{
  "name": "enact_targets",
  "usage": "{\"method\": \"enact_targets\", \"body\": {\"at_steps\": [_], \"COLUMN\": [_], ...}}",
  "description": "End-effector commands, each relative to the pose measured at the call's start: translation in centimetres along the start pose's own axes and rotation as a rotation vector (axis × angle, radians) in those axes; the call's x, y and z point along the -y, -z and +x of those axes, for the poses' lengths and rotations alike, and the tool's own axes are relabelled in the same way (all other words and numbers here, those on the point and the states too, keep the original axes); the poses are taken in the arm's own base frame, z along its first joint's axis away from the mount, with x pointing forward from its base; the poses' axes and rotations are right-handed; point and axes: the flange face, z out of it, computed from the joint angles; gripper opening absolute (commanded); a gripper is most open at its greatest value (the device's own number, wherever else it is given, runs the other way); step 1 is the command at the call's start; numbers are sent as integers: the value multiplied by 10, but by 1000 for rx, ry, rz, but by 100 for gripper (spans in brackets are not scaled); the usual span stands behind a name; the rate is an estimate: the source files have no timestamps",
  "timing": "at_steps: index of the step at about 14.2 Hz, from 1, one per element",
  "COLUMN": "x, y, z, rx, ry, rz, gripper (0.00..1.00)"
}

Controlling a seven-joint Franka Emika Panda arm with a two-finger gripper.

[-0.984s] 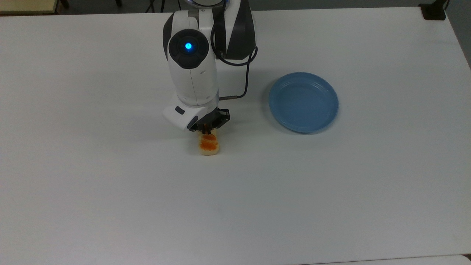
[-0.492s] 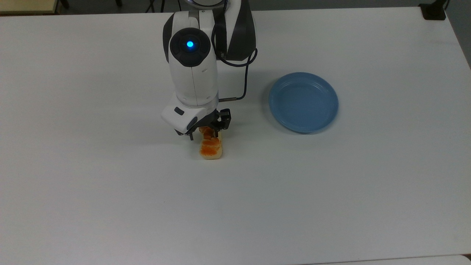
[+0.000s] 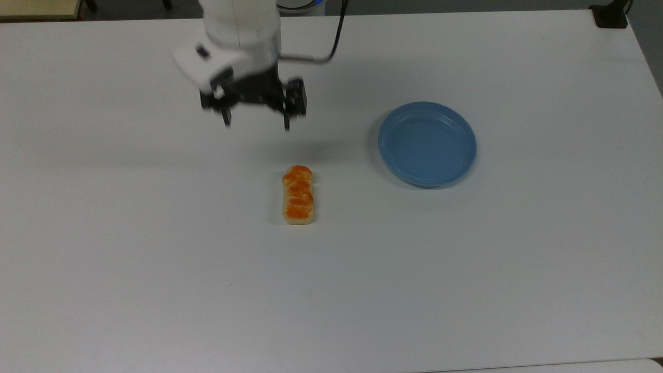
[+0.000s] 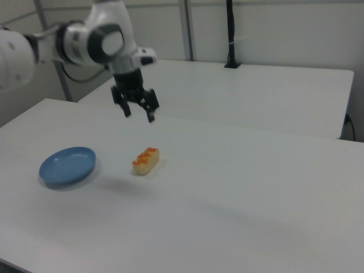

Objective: Put the bread on the table

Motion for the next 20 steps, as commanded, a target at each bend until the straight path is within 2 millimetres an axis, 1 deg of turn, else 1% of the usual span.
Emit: {"method": "enact_targets", "body": {"at_steps": [1, 3, 4, 6, 8, 9, 12, 13, 15, 18, 20], "x": [-26, -32, -30, -34, -40, -42, -43, -45, -46, -46, -52], "y": [96, 130, 144, 151, 148, 147, 131, 126, 124, 123, 123], "z": [-67, -94, -109, -117, -114, -108, -90, -87, -88, -92, -96], "rx": [15, 27, 37, 51, 40, 6, -93, -92, -84, -45, -19], "ry": [-133, -182, -175, -171, -164, -136, -107, -83, -26, -31, -25], "rz": [64, 95, 97, 92, 77, 69, 58, 47, 41, 32, 10], "gripper": [100, 100, 100, 100, 100, 100, 100, 100, 100, 100, 100]}}
